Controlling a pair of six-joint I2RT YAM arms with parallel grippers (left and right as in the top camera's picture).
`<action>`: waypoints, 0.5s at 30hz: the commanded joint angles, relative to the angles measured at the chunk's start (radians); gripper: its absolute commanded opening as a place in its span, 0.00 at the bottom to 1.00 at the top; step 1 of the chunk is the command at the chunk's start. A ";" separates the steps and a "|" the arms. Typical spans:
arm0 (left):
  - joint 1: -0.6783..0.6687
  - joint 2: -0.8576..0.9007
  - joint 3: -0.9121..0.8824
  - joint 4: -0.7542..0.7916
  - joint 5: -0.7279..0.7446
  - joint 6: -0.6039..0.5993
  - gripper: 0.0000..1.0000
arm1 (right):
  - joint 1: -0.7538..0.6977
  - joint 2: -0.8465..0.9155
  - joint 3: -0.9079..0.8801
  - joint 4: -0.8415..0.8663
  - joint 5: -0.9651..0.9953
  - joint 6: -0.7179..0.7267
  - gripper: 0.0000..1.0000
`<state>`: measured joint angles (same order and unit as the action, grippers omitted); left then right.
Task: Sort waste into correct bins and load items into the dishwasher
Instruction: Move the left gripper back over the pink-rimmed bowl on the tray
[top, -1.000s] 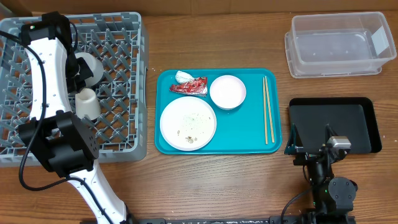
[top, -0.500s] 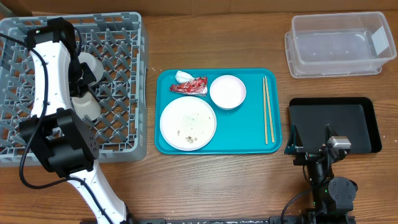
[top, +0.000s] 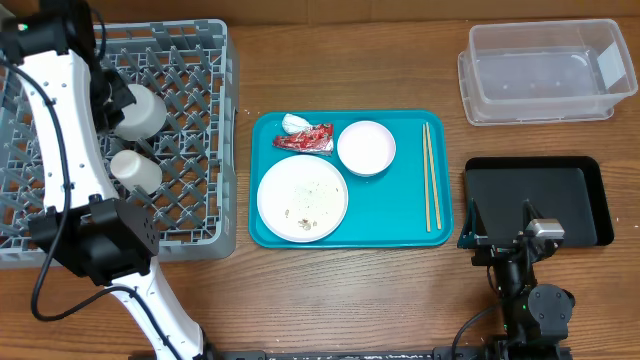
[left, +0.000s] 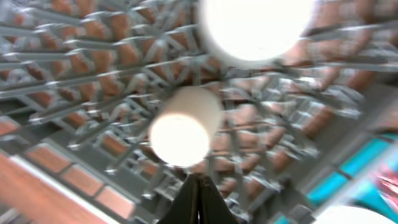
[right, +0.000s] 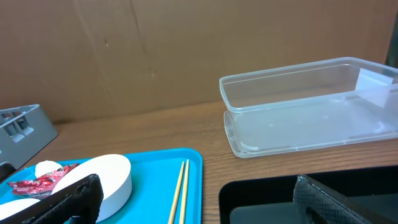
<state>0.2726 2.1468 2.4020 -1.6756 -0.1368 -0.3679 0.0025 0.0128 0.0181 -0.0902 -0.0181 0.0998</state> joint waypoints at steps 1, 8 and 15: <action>-0.016 -0.016 0.099 -0.014 0.247 0.079 0.04 | 0.004 -0.010 -0.010 0.006 0.010 -0.007 1.00; -0.161 -0.023 0.154 -0.014 0.517 0.239 0.05 | 0.004 -0.010 -0.010 0.006 0.010 -0.007 1.00; -0.424 -0.021 0.124 0.010 0.521 0.295 0.86 | 0.004 -0.010 -0.010 0.006 0.010 -0.007 1.00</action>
<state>-0.0654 2.1464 2.5362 -1.6768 0.3344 -0.1390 0.0025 0.0128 0.0181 -0.0906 -0.0181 0.0998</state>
